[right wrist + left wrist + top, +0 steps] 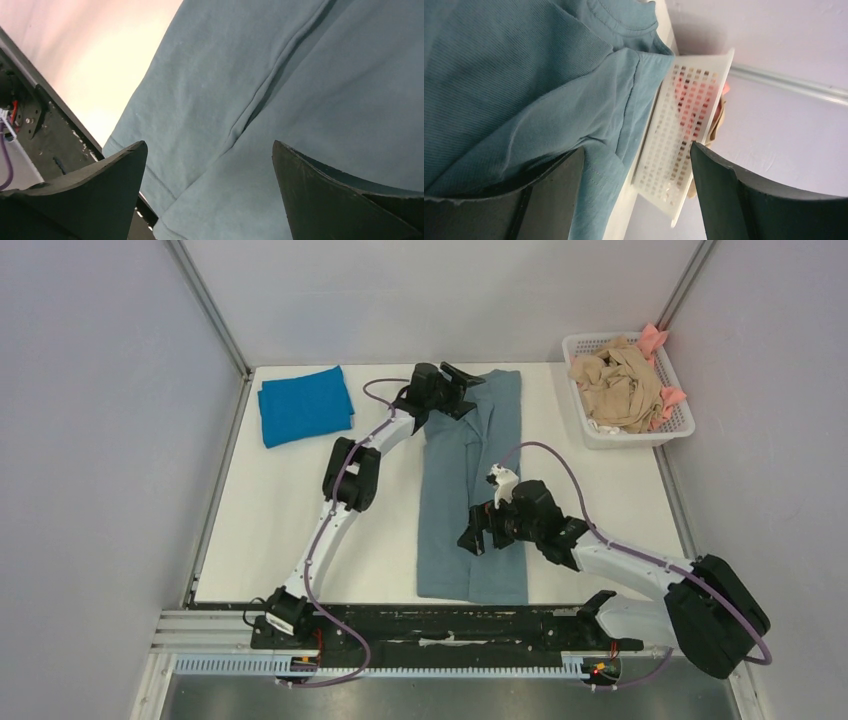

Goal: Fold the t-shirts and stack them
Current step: Rotate the tshirt 90 degrees

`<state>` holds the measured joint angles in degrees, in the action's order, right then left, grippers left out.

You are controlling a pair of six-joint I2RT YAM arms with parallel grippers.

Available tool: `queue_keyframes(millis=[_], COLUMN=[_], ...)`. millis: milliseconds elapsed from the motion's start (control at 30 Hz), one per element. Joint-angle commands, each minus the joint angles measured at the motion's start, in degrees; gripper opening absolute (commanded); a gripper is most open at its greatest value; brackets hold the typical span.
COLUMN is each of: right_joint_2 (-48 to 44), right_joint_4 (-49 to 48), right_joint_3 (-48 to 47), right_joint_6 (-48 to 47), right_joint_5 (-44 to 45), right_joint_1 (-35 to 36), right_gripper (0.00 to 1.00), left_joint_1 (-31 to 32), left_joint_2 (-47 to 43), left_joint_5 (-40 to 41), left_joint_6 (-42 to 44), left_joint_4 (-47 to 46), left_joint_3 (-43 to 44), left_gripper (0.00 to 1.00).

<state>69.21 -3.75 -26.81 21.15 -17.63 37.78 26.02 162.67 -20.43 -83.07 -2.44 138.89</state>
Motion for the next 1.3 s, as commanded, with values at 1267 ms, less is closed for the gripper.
queue_keyframes(millis=[1267], right_joint_2=[-37.81], right_joint_4=[29.77], right_joint_3=[12.44], right_joint_6=[7.20], right_joint_5=[25.38], right_joint_1=[-5.61], right_gripper=[0.98], left_joint_1=[24.25], left_joint_2=[-83.28], left_joint_5=[23.97], left_joint_6=[35.89], left_joint_4=[23.67], left_joint_3=[-86.70], left_gripper=[0.85])
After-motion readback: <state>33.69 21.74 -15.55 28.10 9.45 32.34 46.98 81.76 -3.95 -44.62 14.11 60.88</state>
